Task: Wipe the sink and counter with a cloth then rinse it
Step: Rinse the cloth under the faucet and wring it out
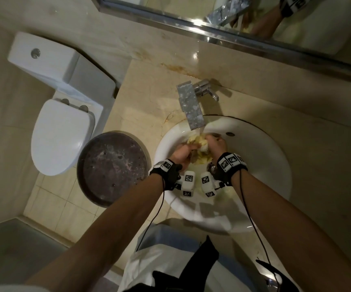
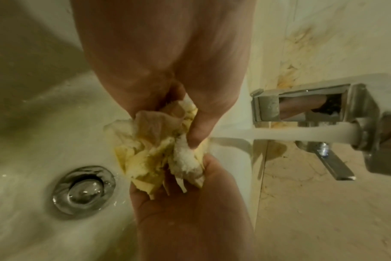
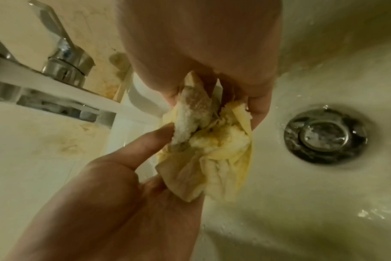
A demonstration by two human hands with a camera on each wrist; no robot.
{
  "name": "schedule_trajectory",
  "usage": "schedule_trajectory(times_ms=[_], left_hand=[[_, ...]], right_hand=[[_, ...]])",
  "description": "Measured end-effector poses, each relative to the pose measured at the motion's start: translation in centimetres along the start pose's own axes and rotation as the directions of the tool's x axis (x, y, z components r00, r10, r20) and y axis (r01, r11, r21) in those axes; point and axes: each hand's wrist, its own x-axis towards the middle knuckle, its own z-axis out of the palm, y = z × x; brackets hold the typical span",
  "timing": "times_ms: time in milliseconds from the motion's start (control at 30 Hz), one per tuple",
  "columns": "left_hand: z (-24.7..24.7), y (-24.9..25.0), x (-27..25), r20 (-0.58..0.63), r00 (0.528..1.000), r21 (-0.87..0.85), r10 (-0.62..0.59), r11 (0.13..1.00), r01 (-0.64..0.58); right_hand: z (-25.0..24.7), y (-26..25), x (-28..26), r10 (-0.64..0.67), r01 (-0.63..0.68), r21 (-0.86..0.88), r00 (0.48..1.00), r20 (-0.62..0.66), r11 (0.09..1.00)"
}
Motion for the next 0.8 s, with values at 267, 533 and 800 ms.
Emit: schedule_trajectory(times_ms=[267,533,800], left_hand=[[1.7,0.3,0.4,-0.132,0.99,0.121,-0.04,0.991,0.056],[3.3,0.1,1.5,-0.18,0.98,0.116,-0.087,0.987,0.109],[0.6,-0.8,-0.6,-0.049,0.995,-0.089,-0.088,0.993,0.083]], right_hand=[[-0.6,1.3,-2.1,-0.212,0.215,-0.076,0.976,0.046,0.974],[-0.5,1.6,-2.5,-0.297,0.311,-0.14,0.948,0.11,0.94],[1.9,0.5,-1.6,-0.307,0.308,-0.146,0.951,0.031,0.94]])
